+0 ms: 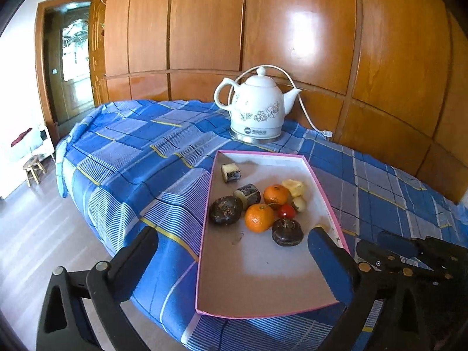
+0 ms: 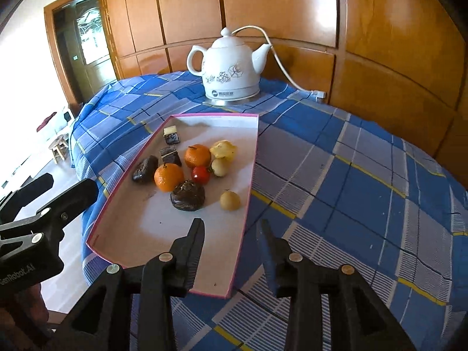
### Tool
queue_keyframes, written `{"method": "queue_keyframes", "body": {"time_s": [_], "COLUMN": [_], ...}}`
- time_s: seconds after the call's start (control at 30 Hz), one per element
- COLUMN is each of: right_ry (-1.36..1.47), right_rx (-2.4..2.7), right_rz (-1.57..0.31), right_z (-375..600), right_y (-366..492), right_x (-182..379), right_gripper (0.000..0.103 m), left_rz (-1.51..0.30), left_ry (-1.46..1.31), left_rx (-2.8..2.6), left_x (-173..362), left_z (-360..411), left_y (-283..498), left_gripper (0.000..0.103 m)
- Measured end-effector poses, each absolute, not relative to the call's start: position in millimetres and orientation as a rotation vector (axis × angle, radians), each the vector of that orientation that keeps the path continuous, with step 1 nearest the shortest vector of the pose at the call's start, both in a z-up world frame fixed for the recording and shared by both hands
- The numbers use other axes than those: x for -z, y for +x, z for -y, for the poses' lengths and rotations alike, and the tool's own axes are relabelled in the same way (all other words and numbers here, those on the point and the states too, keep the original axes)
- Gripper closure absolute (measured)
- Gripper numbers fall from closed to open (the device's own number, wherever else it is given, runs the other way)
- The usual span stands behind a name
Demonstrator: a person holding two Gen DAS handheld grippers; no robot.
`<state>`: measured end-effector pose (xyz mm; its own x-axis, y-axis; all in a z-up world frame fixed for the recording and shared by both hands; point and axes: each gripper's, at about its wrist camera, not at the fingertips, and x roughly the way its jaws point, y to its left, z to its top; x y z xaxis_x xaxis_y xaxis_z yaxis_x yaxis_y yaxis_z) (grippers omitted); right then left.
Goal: Organize fruits
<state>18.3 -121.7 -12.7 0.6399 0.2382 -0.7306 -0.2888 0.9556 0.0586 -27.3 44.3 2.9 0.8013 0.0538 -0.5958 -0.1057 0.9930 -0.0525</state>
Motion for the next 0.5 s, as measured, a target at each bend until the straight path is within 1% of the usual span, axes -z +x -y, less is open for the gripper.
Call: {"method": "queue_keyframes", "body": {"time_s": [0.5], "right_ry": [-0.066], "right_rx": [-0.312], "right_rz": [-0.816], "right_z": [118.0], "right_y": [14.3], "right_x": [11.5], "right_gripper": [0.066], "left_rz": [-0.603], "left_ry": [-0.06], "left_rx": [-0.134], "left_x": [-6.0], "left_z": [-41.6], "left_y": [-31.5], "left_gripper": [0.0]}}
